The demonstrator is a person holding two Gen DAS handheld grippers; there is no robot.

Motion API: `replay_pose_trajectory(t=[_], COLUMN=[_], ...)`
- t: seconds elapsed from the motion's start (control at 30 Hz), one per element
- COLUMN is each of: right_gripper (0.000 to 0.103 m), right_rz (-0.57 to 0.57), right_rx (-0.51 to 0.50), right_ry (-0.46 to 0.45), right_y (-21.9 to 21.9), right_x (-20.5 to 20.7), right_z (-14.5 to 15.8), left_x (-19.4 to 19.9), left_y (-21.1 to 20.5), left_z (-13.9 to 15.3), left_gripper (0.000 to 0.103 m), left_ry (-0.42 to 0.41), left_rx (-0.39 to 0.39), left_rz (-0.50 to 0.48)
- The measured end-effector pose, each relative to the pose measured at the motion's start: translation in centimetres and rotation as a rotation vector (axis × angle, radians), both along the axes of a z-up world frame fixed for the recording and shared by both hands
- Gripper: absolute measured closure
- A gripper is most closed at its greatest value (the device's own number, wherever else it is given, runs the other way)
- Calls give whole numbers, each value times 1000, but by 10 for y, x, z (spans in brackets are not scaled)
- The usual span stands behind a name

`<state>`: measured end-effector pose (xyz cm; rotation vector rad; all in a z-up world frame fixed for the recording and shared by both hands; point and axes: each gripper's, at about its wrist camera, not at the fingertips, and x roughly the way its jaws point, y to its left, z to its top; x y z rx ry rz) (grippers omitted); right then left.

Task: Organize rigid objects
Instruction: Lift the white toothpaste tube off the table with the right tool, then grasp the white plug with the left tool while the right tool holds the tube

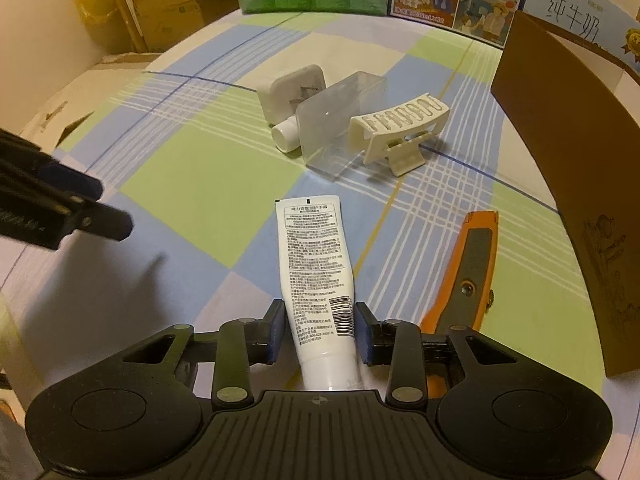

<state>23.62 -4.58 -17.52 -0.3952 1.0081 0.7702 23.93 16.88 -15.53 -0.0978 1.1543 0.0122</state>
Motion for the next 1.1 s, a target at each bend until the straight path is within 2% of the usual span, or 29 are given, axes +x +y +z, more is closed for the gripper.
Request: replay_pose_trajectory(t=[0.17,0.4,0.67,0.97,1.1], right_gripper=[71,70,70,70,70], right_rz=[-72,-233,-393,-465,-493], right_rx=[48,98,121,127,121], right_ry=[-17,-42,-43,-40,-35], right_y=[-21,-52,-76,-86,-91], right_x=[3,15,36,54,59], right_z=[20,45,53,54,53], left_x=[9,36,87,144,161], left_y=[1,0,4,8,17], left_z=[1,10,15,5,1], left_gripper=[52,53,53,55,56], left_ry=[-14,-61,-105,-97,-88], left_rx=[6,13,-9,-54,-115], left_rz=[-19,-84,-145,-196,-184])
